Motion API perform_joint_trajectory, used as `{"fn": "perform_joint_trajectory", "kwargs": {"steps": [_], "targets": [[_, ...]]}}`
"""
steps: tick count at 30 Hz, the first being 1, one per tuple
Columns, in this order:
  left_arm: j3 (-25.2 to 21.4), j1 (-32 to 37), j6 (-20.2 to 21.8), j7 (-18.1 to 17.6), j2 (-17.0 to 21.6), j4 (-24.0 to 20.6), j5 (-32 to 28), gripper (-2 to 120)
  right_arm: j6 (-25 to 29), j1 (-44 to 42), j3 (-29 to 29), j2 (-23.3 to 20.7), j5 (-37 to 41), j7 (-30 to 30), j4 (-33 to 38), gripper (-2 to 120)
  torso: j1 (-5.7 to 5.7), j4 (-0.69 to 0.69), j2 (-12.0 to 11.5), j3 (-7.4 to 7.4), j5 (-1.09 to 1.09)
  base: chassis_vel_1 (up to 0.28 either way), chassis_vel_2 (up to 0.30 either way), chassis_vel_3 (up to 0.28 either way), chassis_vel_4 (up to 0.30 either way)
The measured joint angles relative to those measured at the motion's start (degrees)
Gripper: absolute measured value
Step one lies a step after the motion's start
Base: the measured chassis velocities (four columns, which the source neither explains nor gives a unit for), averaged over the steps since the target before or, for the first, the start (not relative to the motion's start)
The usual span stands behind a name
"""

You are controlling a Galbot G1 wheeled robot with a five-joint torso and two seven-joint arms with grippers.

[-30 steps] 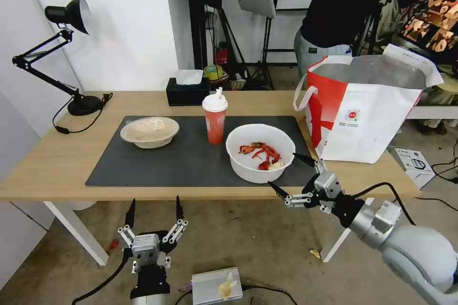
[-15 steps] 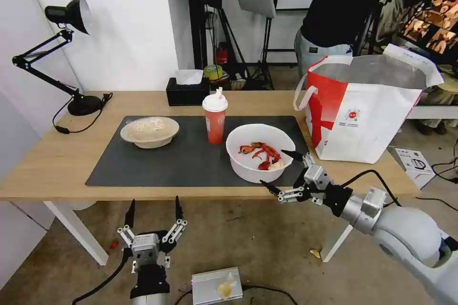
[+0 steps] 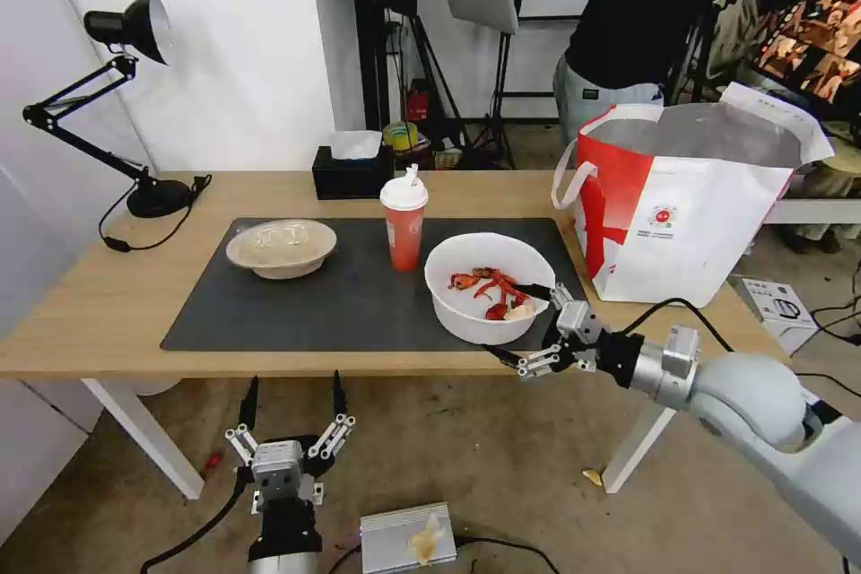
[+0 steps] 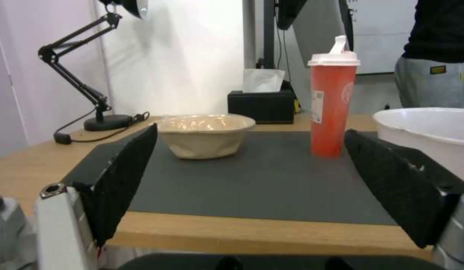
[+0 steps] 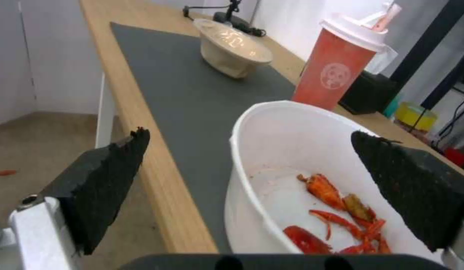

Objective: Pick up the trash from the table and place it into the takeout bag.

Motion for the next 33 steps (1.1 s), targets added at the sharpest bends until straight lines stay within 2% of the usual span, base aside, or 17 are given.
{"fn": "perform_joint_trajectory", "kwargs": {"steps": [9,16,33], "targets": [[-0.23,0.1,-0.07,-0.07,-0.12,0.13,-0.08,100,-0.47,5.83,-4.86,0.61,0.0,-0.66,-2.81,100,0.0,0.0,0.0,0.0,0.0,0.0,0.0,0.0,0.0],[-1.09,-0.52,-0.1,-0.14,0.1,0.46,-0.92,100,-3.18,9.91,-8.36,1.25,1.39,-3.13,-5.13,100,0.0,0.0,0.0,-0.01,0.0,0.0,0.0,0.0,0.0],[-1.15,-0.66,0.0,-0.16,-0.17,0.91,-1.06,100,-4.14,15.18,-13.1,3.07,0.79,-5.1,-9.42,100,-0.01,0.0,0.0,0.0,0.0,0.0,0.0,0.0,0.0]]}}
